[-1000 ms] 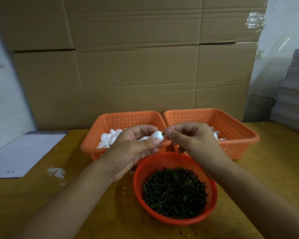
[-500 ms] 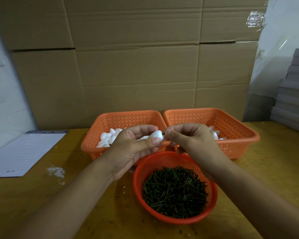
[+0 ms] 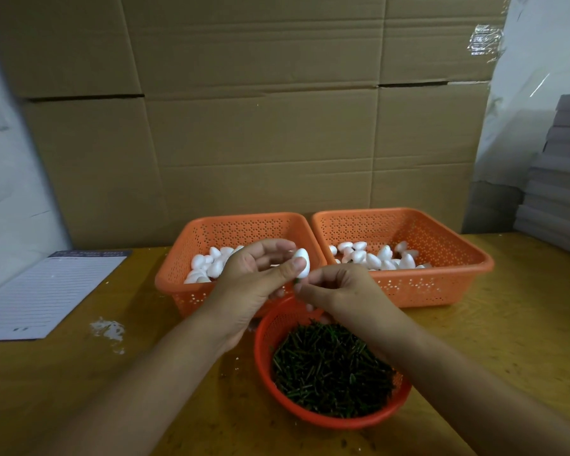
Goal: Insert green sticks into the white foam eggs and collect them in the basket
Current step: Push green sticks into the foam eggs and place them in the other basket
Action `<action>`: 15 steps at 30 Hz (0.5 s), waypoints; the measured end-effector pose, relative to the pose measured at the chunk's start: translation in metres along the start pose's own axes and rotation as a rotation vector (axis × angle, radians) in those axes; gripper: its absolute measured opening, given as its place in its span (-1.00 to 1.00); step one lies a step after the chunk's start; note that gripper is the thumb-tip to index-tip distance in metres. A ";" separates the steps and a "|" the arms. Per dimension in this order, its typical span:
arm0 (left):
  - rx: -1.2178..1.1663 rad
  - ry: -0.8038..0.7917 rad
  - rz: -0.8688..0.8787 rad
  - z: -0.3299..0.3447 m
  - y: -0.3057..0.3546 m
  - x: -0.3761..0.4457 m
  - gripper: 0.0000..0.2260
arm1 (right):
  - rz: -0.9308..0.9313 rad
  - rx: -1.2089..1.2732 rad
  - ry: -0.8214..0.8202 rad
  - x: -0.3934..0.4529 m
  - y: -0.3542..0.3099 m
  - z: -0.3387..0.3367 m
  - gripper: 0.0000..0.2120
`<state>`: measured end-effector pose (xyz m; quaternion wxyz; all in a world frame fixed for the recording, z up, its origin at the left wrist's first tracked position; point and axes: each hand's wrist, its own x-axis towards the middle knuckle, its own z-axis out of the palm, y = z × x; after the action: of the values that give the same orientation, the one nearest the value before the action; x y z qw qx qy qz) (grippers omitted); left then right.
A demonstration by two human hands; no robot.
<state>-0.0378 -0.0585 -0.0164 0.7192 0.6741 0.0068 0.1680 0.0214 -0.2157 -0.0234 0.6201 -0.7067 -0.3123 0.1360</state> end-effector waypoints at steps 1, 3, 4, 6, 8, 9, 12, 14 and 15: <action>-0.004 0.003 -0.003 0.000 -0.001 0.000 -0.54 | 0.015 0.012 0.000 0.000 0.001 0.001 -0.84; -0.018 0.005 -0.006 0.000 -0.001 0.000 -0.57 | 0.028 0.028 0.009 0.000 0.002 0.003 -0.83; -0.025 0.004 -0.007 0.000 -0.001 0.000 -0.58 | 0.032 0.041 0.015 0.000 0.003 0.003 -0.84; -0.028 -0.003 -0.007 -0.002 -0.001 0.001 -0.59 | 0.031 0.064 0.034 0.000 0.002 0.003 -0.85; -0.007 -0.006 0.001 -0.003 -0.001 0.001 -0.56 | 0.002 0.037 0.064 -0.001 0.001 0.001 -0.85; 0.004 -0.009 0.008 -0.003 -0.001 0.001 -0.56 | -0.019 0.010 0.078 -0.001 0.000 0.001 -0.85; 0.044 -0.032 0.024 -0.002 0.000 0.000 -0.63 | -0.075 -0.051 0.096 -0.001 -0.003 -0.001 -0.86; 0.059 -0.046 0.029 -0.003 0.000 0.000 -0.65 | -0.084 -0.056 0.109 -0.001 -0.003 -0.002 -0.86; 0.062 -0.046 0.027 -0.003 0.000 0.000 -0.66 | -0.084 -0.053 0.117 -0.001 -0.003 -0.002 -0.86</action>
<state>-0.0381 -0.0554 -0.0169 0.6957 0.6996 -0.0137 0.1621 0.0209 -0.2172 -0.0200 0.6234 -0.7160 -0.3084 0.0599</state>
